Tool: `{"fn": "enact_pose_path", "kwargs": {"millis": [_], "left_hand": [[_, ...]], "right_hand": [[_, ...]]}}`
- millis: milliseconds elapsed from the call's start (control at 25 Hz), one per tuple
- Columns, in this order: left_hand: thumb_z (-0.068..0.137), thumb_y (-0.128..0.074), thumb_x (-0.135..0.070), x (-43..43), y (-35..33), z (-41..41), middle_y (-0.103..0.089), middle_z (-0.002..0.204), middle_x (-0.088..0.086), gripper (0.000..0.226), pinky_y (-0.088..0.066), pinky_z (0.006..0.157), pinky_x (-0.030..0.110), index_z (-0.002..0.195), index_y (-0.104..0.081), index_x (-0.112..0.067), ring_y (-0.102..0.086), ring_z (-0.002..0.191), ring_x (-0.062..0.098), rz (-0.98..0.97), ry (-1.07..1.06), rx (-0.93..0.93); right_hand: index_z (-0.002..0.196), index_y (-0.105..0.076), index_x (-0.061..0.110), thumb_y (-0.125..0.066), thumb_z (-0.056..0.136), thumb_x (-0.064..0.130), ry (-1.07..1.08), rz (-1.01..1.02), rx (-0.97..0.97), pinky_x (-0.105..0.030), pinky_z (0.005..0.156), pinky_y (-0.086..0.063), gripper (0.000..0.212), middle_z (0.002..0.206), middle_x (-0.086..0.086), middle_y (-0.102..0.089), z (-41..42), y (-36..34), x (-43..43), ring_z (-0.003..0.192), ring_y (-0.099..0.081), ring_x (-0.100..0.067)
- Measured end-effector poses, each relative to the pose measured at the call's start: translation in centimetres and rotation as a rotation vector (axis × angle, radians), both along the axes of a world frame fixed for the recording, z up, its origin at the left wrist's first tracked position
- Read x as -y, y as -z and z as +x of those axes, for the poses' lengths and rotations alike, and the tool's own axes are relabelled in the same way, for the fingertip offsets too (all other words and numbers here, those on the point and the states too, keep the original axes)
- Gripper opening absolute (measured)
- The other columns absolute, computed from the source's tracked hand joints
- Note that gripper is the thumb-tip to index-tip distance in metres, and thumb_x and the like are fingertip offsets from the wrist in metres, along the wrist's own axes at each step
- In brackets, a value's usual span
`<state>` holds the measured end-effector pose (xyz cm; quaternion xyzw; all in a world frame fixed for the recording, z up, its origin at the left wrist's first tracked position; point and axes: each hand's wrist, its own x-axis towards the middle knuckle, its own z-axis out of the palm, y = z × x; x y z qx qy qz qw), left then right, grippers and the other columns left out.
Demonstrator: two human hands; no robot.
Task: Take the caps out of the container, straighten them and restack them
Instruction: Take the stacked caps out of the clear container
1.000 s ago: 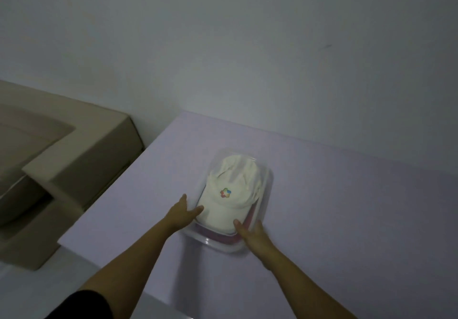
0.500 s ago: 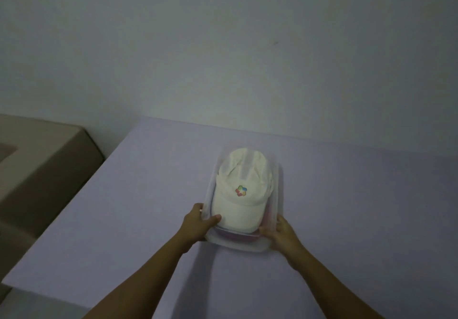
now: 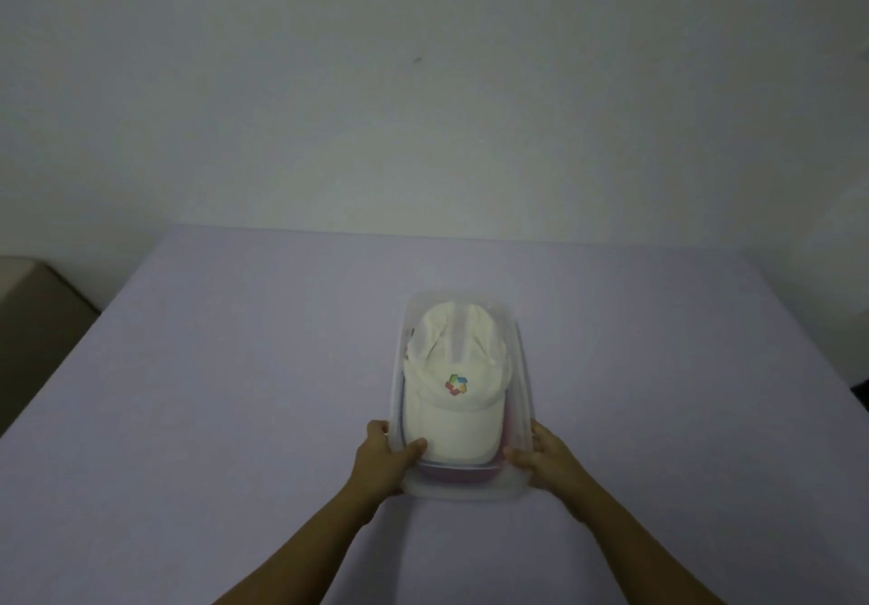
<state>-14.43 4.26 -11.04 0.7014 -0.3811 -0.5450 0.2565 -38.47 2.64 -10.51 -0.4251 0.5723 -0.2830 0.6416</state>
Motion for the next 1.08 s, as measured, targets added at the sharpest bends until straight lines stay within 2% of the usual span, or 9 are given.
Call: {"fn": "enact_pose_path", "kwargs": {"millis": [160,240,320,400,600,720,920,1000,1080], "left_hand": [[0.076,-0.072,-0.046,-0.2,0.6,-0.3,-0.048,0.118,0.010,0.069,-0.047,0.083,0.031,0.124,-0.042,-0.005,-0.052,0.105,0.026,-0.060,-0.033,0.300],[0.073,-0.073,-0.046,-0.5,0.2,-1.0,-0.051,0.101,0.009,0.058,-0.045,0.070,0.026,0.103,-0.046,-0.005,-0.051,0.088,0.020,-0.074,-0.107,0.363],[0.075,-0.073,-0.043,-0.6,0.0,-1.6,-0.050,0.084,0.004,0.051,-0.038,0.054,0.019,0.092,-0.043,-0.006,-0.047,0.076,0.017,-0.062,-0.168,0.349],[0.075,-0.073,-0.043,-0.7,0.0,-1.9,-0.045,0.072,-0.001,0.049,-0.032,0.049,0.018,0.087,-0.043,-0.007,-0.046,0.070,0.014,-0.047,-0.203,0.363],[0.075,-0.072,-0.047,0.0,0.4,-1.6,-0.042,0.059,0.000,0.049,-0.030,0.046,0.022,0.067,-0.044,-0.008,-0.042,0.055,0.011,0.063,-0.231,0.349],[0.076,-0.071,-0.045,0.4,0.0,-1.0,-0.045,0.064,0.002,0.045,-0.034,0.049,0.021,0.072,-0.049,-0.005,-0.046,0.061,0.012,0.119,-0.193,0.287],[0.077,-0.072,-0.042,0.3,-0.3,-0.9,-0.048,0.073,0.004,0.051,-0.034,0.049,0.020,0.094,-0.055,0.002,-0.049,0.069,0.014,0.141,-0.222,0.220],[0.078,-0.071,-0.042,0.3,-0.6,-0.9,-0.051,0.076,0.005,0.049,-0.034,0.049,0.020,0.093,-0.055,0.002,-0.048,0.066,0.013,0.142,-0.227,0.219],[0.078,-0.070,-0.043,0.5,-1.1,-1.0,-0.049,0.072,0.003,0.048,-0.034,0.049,0.020,0.092,-0.054,0.001,-0.048,0.065,0.012,0.140,-0.210,0.220]], "right_hand": [[0.127,-0.052,0.018,-0.081,0.057,0.036,0.043,0.018,0.037,-0.043,0.093,-0.052,0.077,0.115,-0.003,-0.068,0.1,0.3,-0.3,0.104,-0.065,-0.021],[0.128,-0.050,0.020,-0.084,0.051,0.045,0.051,0.035,0.039,-0.046,0.093,-0.052,0.088,0.118,-0.002,-0.066,0.3,0.5,-0.4,0.107,-0.063,-0.022],[0.125,-0.048,0.023,-0.081,0.065,0.035,0.066,0.038,0.031,-0.042,0.091,-0.051,0.069,0.114,0.003,-0.064,0.5,0.5,-0.6,0.104,-0.062,-0.019],[0.119,-0.048,0.026,-0.075,0.076,0.023,0.072,0.014,0.017,-0.039,0.089,-0.049,0.051,0.106,0.009,-0.062,0.5,0.7,-0.5,0.100,-0.060,-0.014],[0.122,-0.041,0.024,-0.071,0.081,0.019,0.069,0.000,-0.009,-0.037,0.093,-0.045,0.051,0.106,0.012,-0.050,0.4,1.3,-0.1,0.104,-0.049,-0.015],[0.139,-0.035,0.017,-0.074,0.076,0.028,0.063,0.013,-0.069,-0.044,0.101,-0.045,0.075,0.128,0.002,-0.051,0.4,1.4,-0.1,0.113,-0.052,-0.019],[0.136,-0.040,0.021,-0.074,0.046,0.055,0.050,0.021,-0.126,-0.048,0.097,-0.048,0.102,0.128,-0.003,-0.059,0.4,1.7,0.0,0.111,-0.059,-0.023],[0.136,-0.041,0.022,-0.075,0.047,0.055,0.052,0.024,-0.116,-0.047,0.096,-0.049,0.101,0.127,-0.003,-0.059,0.5,1.7,0.0,0.111,-0.059,-0.022],[0.129,-0.045,0.021,-0.079,0.061,0.041,0.059,0.047,-0.085,-0.042,0.090,-0.052,0.079,0.119,-0.001,-0.061,0.3,1.5,0.1,0.106,-0.060,-0.021]]}}
